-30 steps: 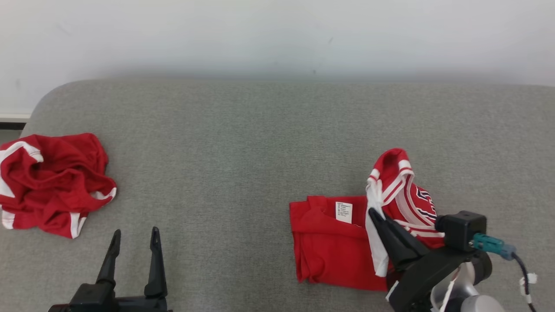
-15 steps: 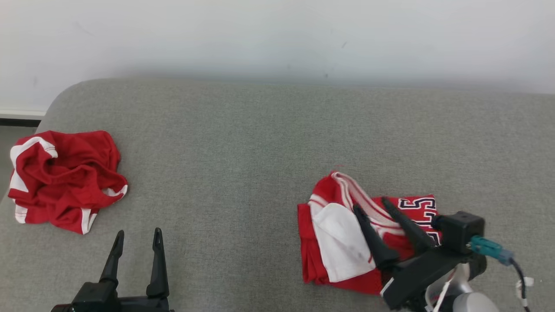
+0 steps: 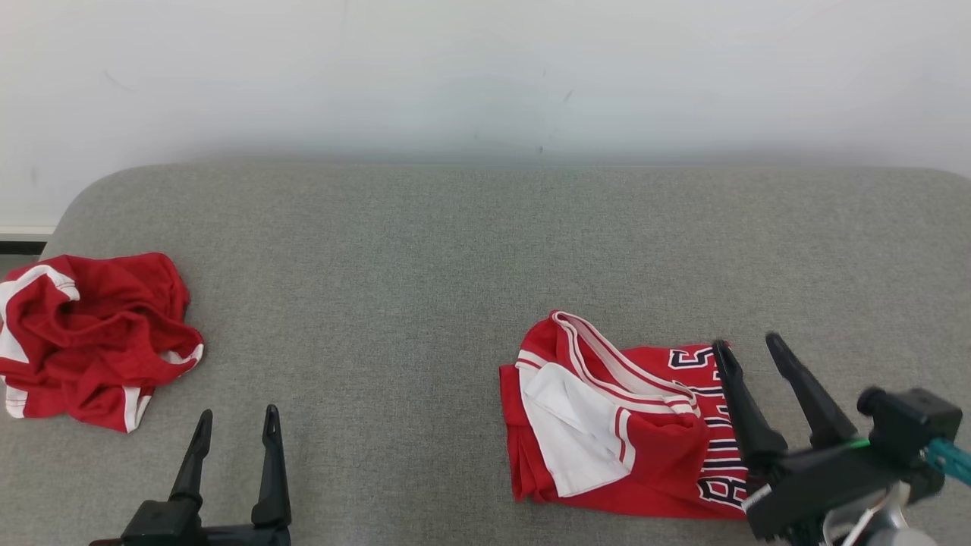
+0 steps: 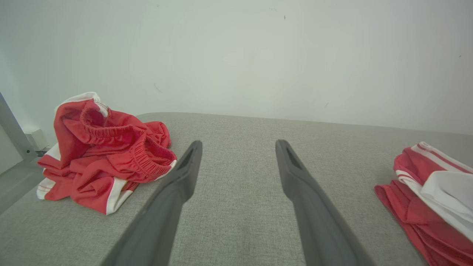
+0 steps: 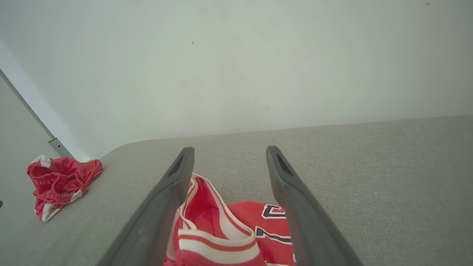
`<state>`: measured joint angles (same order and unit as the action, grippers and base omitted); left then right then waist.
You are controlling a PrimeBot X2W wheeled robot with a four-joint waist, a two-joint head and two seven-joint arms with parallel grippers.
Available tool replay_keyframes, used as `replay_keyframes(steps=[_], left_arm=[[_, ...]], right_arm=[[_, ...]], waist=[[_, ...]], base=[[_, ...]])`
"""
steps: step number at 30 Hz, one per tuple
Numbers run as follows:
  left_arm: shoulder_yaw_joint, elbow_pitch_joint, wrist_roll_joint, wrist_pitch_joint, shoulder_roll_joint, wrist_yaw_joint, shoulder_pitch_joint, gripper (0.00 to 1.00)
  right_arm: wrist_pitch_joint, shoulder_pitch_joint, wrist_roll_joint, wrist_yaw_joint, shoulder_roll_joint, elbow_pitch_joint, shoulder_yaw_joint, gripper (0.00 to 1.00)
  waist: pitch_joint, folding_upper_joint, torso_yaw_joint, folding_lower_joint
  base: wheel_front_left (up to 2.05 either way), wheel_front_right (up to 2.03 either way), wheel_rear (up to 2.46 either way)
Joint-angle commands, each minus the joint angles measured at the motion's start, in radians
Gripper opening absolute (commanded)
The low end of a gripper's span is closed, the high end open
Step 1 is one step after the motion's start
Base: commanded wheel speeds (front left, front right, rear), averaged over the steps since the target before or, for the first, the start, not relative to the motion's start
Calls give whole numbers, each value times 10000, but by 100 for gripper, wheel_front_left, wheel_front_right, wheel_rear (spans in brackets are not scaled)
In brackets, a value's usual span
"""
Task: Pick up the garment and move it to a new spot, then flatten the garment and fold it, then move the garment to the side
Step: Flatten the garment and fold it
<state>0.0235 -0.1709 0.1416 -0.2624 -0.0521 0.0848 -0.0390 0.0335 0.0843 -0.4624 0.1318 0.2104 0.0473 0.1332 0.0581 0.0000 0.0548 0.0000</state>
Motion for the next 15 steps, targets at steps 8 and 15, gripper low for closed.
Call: replay_keyframes(steps=[8, 15], left_arm=[[128, 124, -136, -32, 14, 78, 181, 100], [14, 116, -89, -34, 16, 83, 51, 100]], right_arm=[[91, -1054, 123, -26, 35, -130, -53, 100], [53, -811, 51, -26, -100, -94, 467, 100]], waist=[[7, 0, 8, 0], [124, 0, 221, 0]], base=[[0, 0, 0], [0, 0, 0]])
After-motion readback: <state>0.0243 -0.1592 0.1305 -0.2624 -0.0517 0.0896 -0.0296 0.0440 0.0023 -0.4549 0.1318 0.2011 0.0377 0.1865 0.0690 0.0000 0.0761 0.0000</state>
